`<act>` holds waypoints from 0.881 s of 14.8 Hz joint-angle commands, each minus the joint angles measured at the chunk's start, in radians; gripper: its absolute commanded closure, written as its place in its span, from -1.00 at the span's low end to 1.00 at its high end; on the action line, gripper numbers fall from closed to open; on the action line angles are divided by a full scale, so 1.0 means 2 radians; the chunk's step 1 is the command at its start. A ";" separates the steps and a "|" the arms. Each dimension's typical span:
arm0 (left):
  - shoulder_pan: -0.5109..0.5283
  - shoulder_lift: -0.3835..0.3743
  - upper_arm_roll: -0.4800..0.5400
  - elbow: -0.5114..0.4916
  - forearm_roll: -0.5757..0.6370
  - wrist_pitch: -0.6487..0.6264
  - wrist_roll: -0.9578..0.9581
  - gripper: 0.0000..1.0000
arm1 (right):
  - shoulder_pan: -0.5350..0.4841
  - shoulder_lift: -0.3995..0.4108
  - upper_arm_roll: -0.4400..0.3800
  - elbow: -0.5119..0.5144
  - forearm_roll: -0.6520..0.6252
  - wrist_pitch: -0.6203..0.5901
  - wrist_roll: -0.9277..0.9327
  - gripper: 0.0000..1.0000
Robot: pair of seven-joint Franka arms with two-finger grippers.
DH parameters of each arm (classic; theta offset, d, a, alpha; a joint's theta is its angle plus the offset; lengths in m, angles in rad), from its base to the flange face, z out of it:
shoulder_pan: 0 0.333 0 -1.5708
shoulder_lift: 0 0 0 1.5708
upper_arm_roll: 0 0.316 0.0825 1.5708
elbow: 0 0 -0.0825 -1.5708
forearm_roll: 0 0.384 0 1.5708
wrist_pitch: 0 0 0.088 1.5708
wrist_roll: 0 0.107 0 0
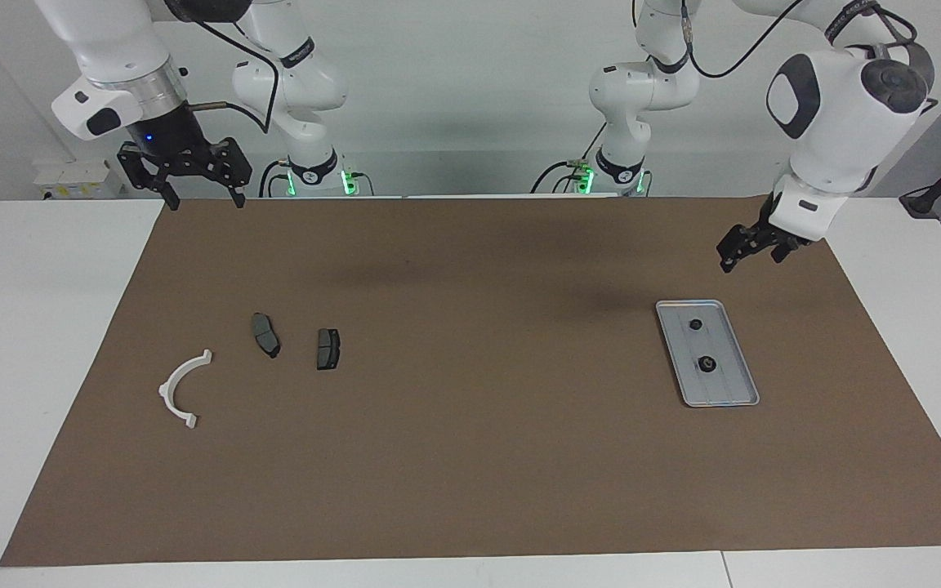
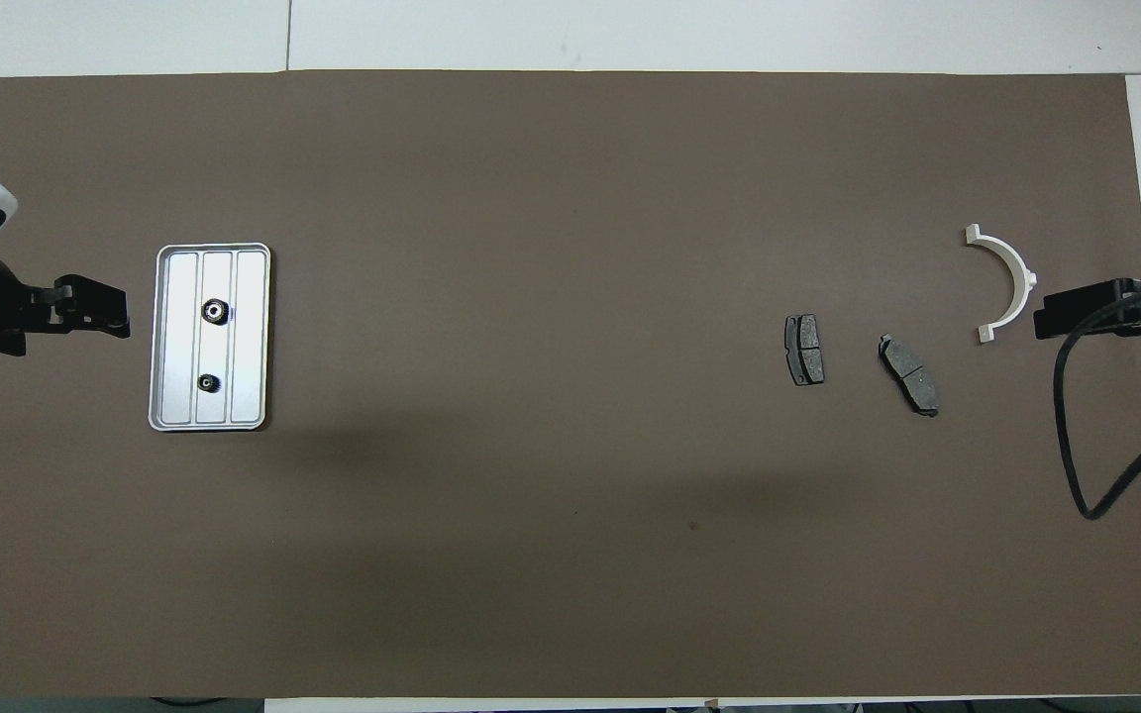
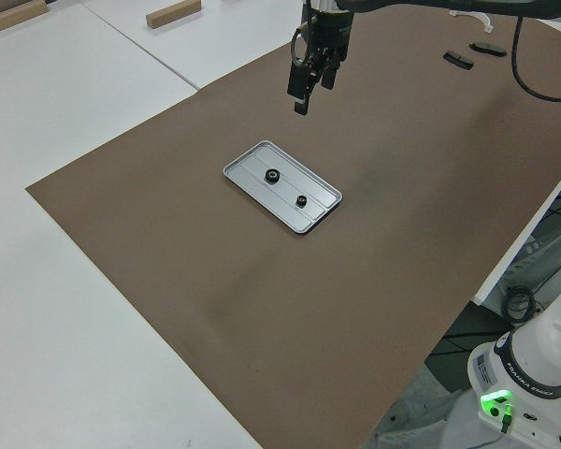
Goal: Pick bearing gear from pile to tray
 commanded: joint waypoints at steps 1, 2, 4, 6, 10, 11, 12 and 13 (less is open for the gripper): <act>-0.002 -0.018 0.001 -0.007 -0.007 -0.021 0.008 -1.00 | -0.001 -0.012 -0.002 -0.013 0.011 -0.002 -0.007 -1.00; -0.003 -0.019 0.001 -0.008 -0.007 -0.021 0.008 -1.00 | -0.001 -0.011 -0.002 -0.013 0.010 -0.002 -0.006 -1.00; -0.004 -0.019 -0.001 -0.011 -0.010 -0.015 0.008 -1.00 | -0.001 -0.011 -0.002 -0.013 0.010 -0.001 -0.007 -1.00; -0.008 -0.011 -0.002 -0.007 -0.014 0.006 0.006 -1.00 | -0.001 -0.011 -0.002 -0.013 0.010 -0.002 -0.007 -1.00; -0.011 0.025 -0.002 0.053 -0.020 -0.026 0.005 -1.00 | -0.001 -0.011 -0.002 -0.013 0.010 -0.002 -0.006 -1.00; -0.011 0.024 0.000 0.073 -0.024 -0.057 0.006 -1.00 | -0.001 -0.011 -0.002 -0.013 0.010 -0.002 -0.006 -1.00; -0.011 0.023 0.001 0.082 -0.025 -0.076 0.008 -1.00 | -0.001 -0.011 -0.002 -0.013 0.010 -0.002 -0.006 -1.00; -0.011 0.019 0.001 0.082 -0.025 -0.081 0.008 -1.00 | -0.001 -0.011 -0.002 -0.013 0.010 -0.002 -0.006 -1.00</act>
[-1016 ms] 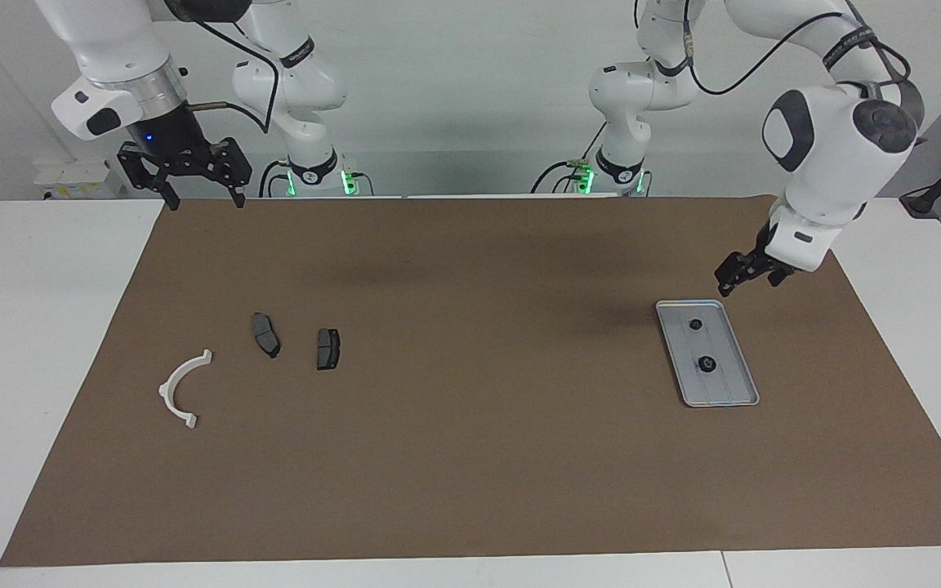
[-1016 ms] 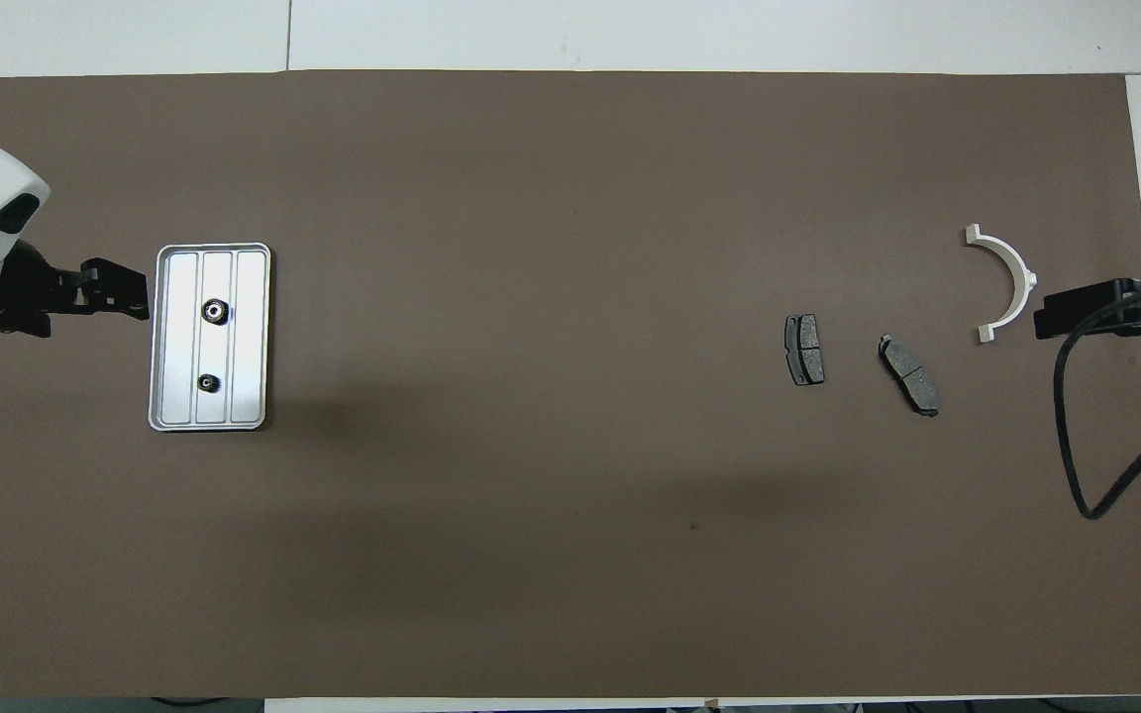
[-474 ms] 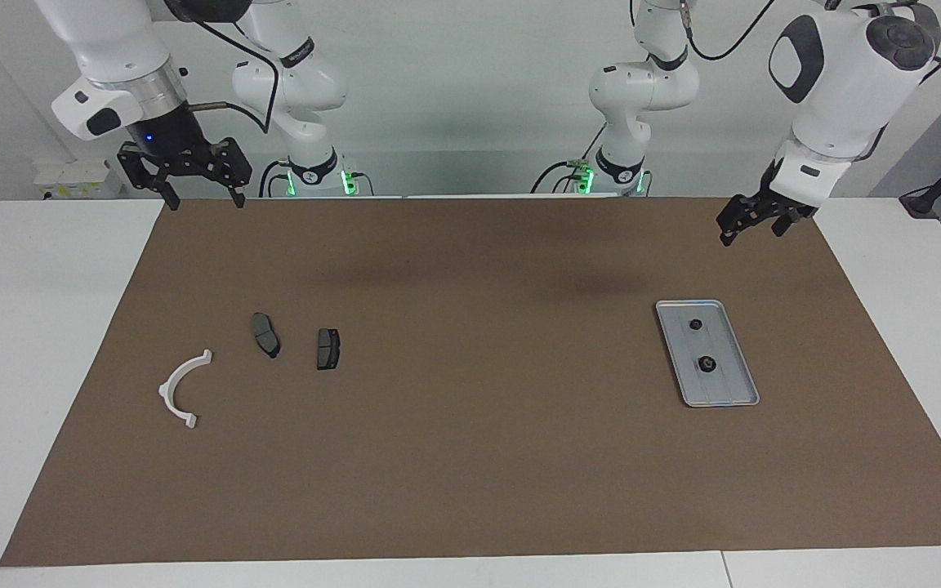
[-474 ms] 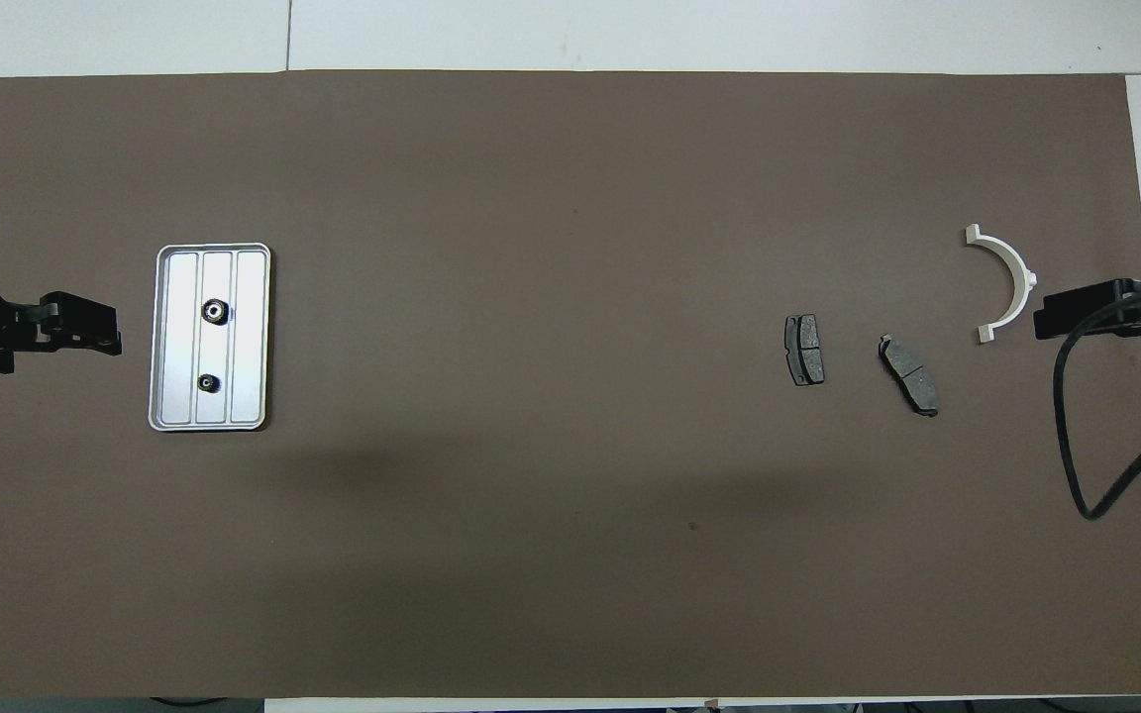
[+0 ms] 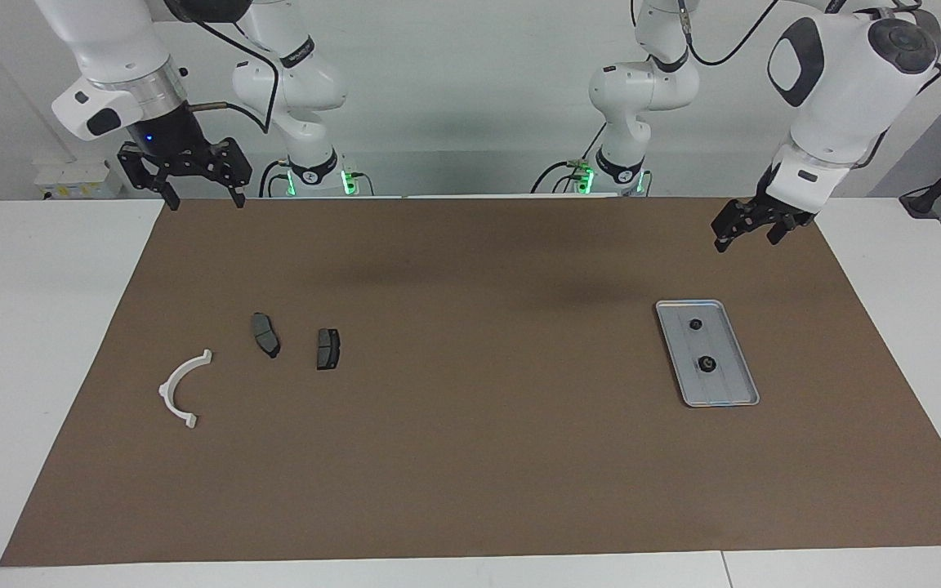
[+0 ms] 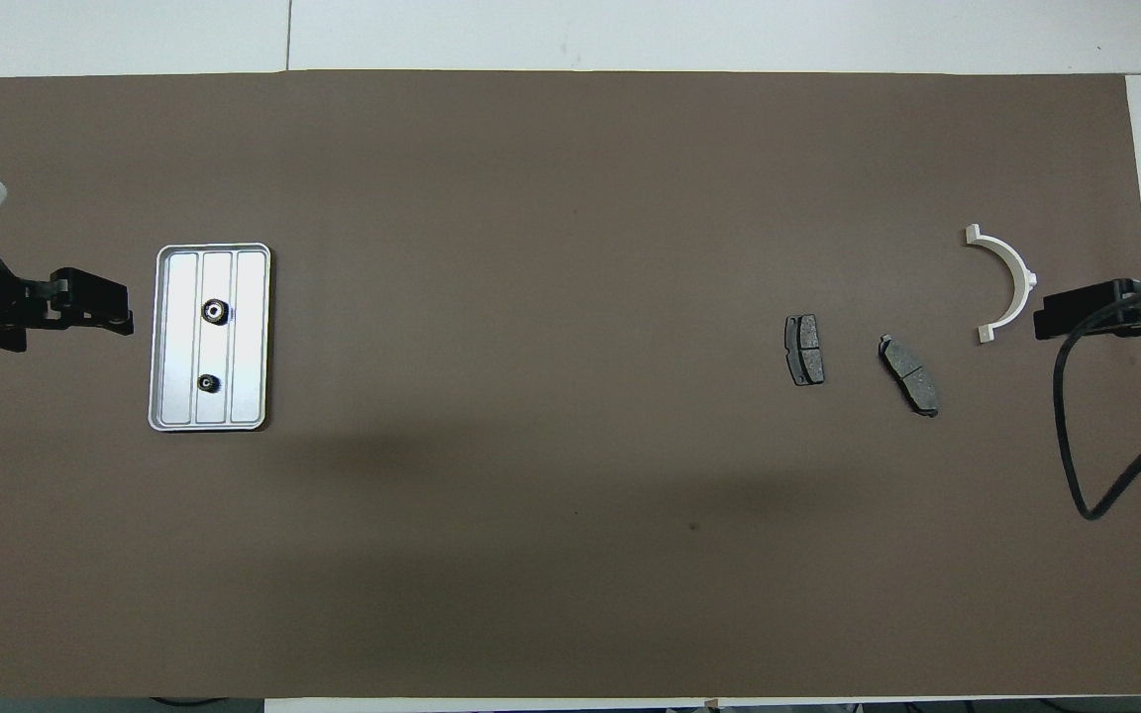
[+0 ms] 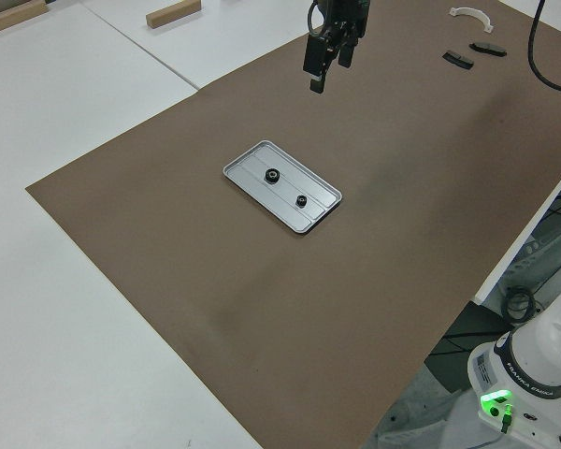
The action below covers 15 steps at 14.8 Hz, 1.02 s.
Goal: Pick bearing gear from pile to tray
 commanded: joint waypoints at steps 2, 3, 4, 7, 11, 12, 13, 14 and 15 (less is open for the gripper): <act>-0.004 0.005 0.005 0.031 -0.009 -0.034 0.006 -1.00 | -0.001 -0.011 -0.002 -0.012 0.010 -0.002 -0.006 -1.00; -0.004 0.005 0.004 0.032 -0.007 -0.032 0.005 -1.00 | -0.001 -0.011 -0.002 -0.012 0.010 -0.002 -0.007 -1.00; -0.004 0.006 0.005 0.034 -0.004 -0.034 0.006 -1.00 | -0.001 -0.011 -0.002 -0.012 0.010 -0.003 -0.007 -1.00; -0.001 0.008 0.005 0.036 -0.008 -0.011 0.006 -1.00 | -0.001 -0.011 -0.002 -0.012 0.010 -0.003 -0.006 -1.00; 0.002 0.008 0.005 0.046 -0.007 -0.021 0.008 -1.00 | -0.001 -0.011 -0.002 -0.012 0.010 -0.003 -0.005 -1.00; 0.002 0.006 0.005 0.046 -0.007 -0.022 0.008 -1.00 | -0.001 -0.011 -0.002 -0.012 0.010 -0.003 -0.005 -1.00; 0.002 0.005 0.005 0.046 -0.007 -0.022 0.009 -1.00 | -0.001 -0.011 -0.002 -0.012 0.010 -0.003 -0.005 -1.00; 0.002 0.005 0.005 0.046 -0.008 -0.022 0.008 -1.00 | -0.001 -0.011 -0.001 -0.012 0.010 -0.003 -0.005 -1.00; 0.002 0.005 0.005 0.045 -0.007 -0.021 0.009 -1.00 | -0.001 -0.011 -0.001 -0.012 0.010 -0.003 -0.005 -1.00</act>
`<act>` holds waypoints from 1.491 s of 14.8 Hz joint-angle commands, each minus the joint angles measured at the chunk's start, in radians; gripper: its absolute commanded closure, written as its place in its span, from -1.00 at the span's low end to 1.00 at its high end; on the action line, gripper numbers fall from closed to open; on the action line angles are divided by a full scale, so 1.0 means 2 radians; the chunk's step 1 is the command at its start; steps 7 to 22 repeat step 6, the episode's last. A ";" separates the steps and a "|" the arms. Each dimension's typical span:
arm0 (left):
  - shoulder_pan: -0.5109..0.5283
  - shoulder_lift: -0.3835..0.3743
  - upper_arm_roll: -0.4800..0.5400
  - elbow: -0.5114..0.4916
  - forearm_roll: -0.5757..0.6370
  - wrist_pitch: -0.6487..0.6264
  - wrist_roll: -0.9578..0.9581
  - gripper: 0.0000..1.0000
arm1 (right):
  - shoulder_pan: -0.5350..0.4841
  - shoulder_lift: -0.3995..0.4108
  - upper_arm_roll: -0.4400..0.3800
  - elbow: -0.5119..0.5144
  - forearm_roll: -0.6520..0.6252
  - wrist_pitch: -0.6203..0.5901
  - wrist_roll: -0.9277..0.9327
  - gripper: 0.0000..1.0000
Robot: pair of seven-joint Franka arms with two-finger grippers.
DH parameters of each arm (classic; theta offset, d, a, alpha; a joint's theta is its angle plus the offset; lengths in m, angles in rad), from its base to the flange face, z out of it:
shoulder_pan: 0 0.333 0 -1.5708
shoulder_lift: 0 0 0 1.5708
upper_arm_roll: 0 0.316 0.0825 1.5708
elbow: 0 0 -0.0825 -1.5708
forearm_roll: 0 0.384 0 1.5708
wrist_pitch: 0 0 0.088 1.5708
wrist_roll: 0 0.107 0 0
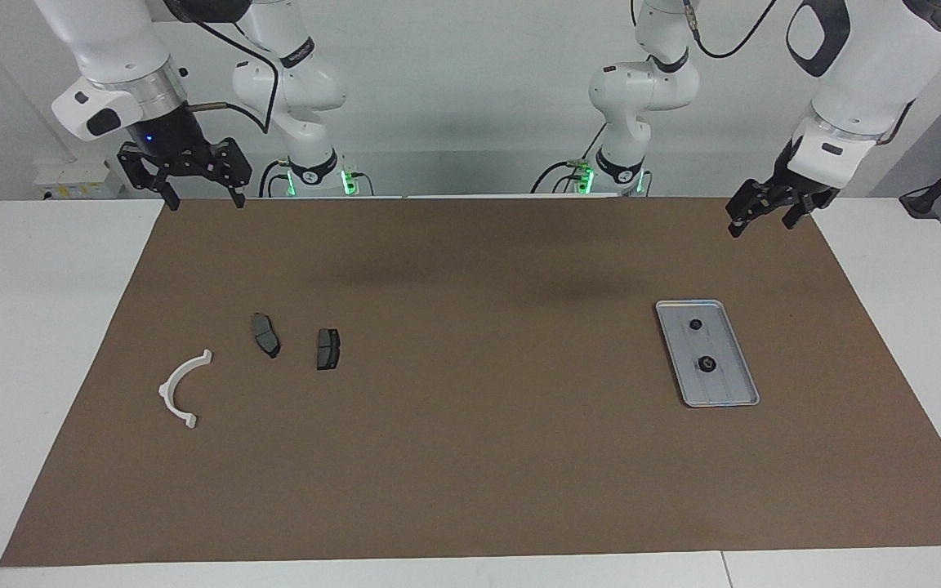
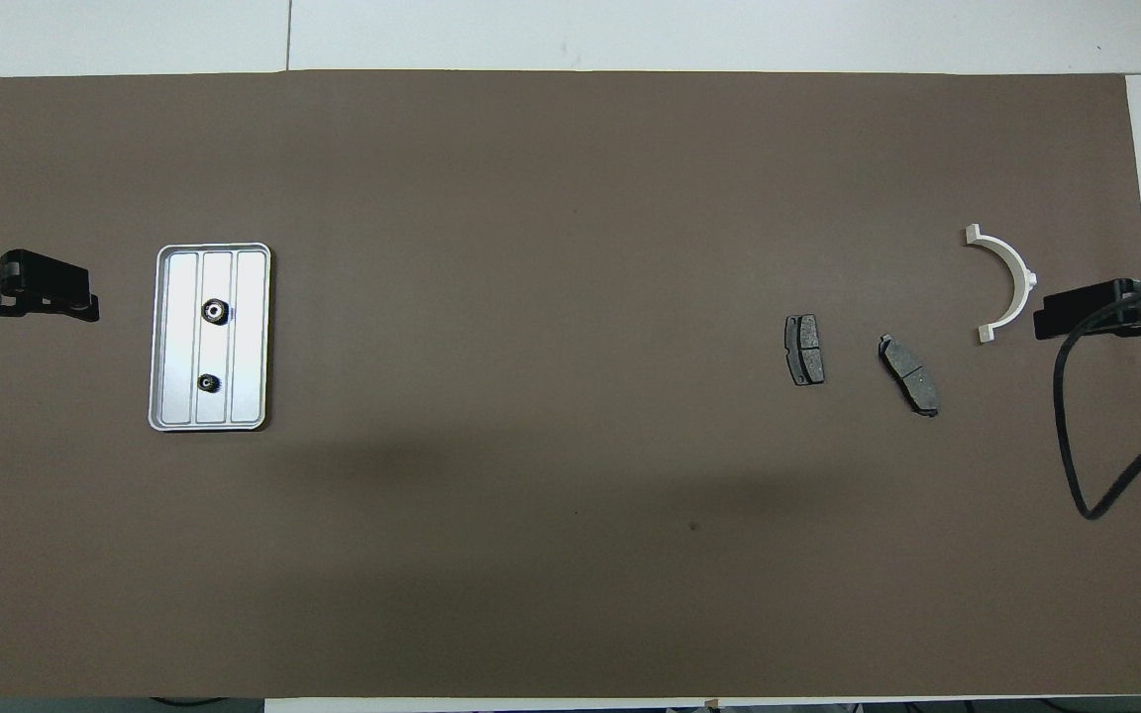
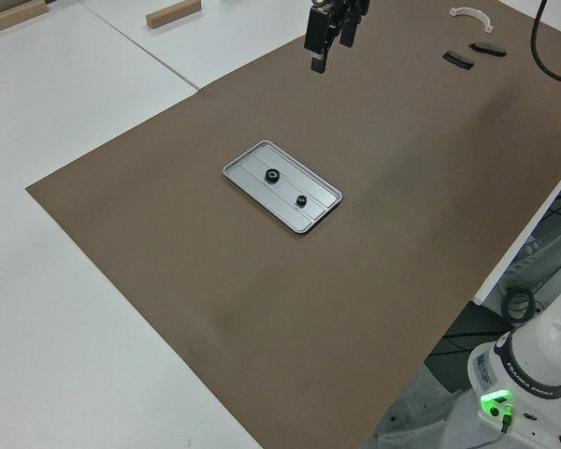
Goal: Pick bearing gear from pile to tray
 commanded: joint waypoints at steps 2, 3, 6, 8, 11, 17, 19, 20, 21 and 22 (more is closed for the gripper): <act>0.001 0.004 0.001 0.010 -0.007 -0.009 0.008 -1.00 | -0.001 -0.011 -0.001 -0.011 0.010 -0.003 -0.005 -1.00; 0.001 0.003 -0.001 0.009 -0.007 -0.009 0.008 -1.00 | -0.001 -0.011 -0.001 -0.011 0.010 -0.003 -0.005 -1.00; 0.001 0.001 -0.002 0.008 -0.007 -0.009 0.008 -1.00 | -0.001 -0.011 -0.002 -0.011 0.010 -0.003 -0.004 -1.00; 0.001 0.001 -0.002 0.008 -0.007 -0.009 0.008 -1.00 | -0.001 -0.011 -0.002 -0.011 0.010 -0.003 -0.004 -1.00; 0.001 0.001 -0.002 0.008 -0.007 -0.009 0.008 -1.00 | -0.001 -0.011 -0.002 -0.011 0.010 -0.003 -0.004 -1.00; 0.001 0.001 -0.002 0.008 -0.007 -0.009 0.008 -1.00 | -0.001 -0.011 -0.002 -0.011 0.010 -0.003 -0.004 -1.00; 0.001 0.001 -0.002 0.008 -0.007 -0.009 0.008 -1.00 | -0.001 -0.011 -0.002 -0.011 0.010 -0.003 -0.004 -1.00; 0.001 0.001 -0.002 0.008 -0.007 -0.009 0.008 -1.00 | -0.001 -0.011 -0.002 -0.011 0.010 -0.003 -0.004 -1.00; 0.001 0.001 -0.002 0.008 -0.007 -0.009 0.008 -1.00 | -0.001 -0.011 -0.002 -0.011 0.010 -0.003 -0.004 -1.00; 0.001 0.001 -0.002 0.008 -0.007 -0.009 0.008 -1.00 | -0.001 -0.011 -0.002 -0.011 0.010 -0.003 -0.004 -1.00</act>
